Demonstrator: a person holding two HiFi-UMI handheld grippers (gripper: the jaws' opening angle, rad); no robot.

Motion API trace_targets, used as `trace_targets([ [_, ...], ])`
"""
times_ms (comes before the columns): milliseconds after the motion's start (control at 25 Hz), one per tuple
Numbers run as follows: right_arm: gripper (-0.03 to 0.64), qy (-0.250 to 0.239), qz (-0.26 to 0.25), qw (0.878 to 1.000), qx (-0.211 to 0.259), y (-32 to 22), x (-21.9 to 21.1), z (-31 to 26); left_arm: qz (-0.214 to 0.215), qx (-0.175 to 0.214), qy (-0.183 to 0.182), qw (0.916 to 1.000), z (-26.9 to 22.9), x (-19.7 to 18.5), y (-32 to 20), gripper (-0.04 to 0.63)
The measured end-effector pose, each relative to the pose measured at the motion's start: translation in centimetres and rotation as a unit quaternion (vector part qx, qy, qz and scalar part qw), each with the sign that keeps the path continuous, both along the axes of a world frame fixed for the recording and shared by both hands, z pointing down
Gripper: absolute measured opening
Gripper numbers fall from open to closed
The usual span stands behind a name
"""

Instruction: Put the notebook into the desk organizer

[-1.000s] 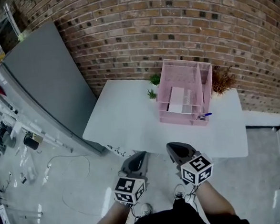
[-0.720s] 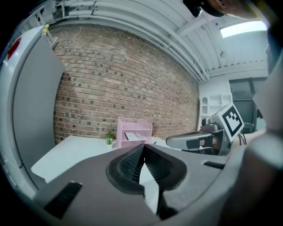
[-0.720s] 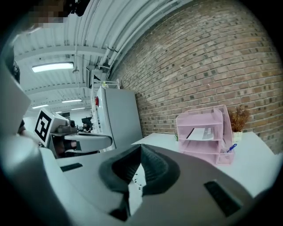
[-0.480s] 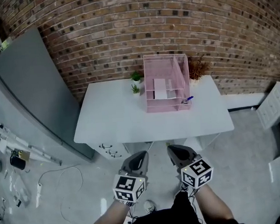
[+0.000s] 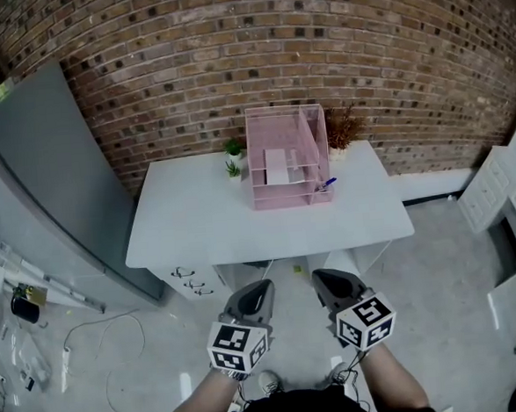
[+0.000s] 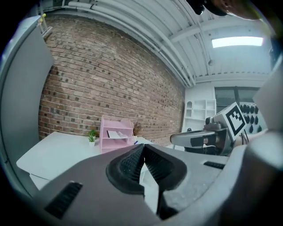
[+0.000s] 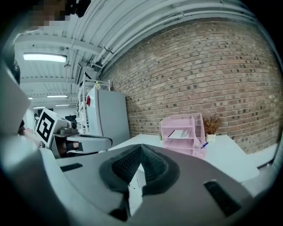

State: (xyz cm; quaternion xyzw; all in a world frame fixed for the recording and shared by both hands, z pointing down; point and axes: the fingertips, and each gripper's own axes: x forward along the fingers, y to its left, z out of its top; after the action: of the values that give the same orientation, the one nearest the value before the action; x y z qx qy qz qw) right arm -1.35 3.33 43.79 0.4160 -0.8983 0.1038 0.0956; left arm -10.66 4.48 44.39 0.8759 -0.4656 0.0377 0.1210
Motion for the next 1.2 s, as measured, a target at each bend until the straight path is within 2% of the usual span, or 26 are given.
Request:
trace_targets([
  [160, 0.003, -0.001, 0.0, 1.0, -0.001, 0.7, 1.4, -0.2, -0.005, -0.01, 0.009, 0.9999, 0.1, 1.2, 0.5, 0.006],
  [480, 0.003, -0.002, -0.005, 1.0, -0.001, 1.9, 2.5, 0.0, -0.006, -0.008, 0.006, 0.9999, 0.0, 2.7, 1.5, 0.006],
  [1200, 0.003, -0.009, 0.006, 1.0, 0.01, 3.4, 1.4, -0.8, 0.006, 0.007, -0.001, 1.0, -1.1, 1.8, 2.9, 0.006],
])
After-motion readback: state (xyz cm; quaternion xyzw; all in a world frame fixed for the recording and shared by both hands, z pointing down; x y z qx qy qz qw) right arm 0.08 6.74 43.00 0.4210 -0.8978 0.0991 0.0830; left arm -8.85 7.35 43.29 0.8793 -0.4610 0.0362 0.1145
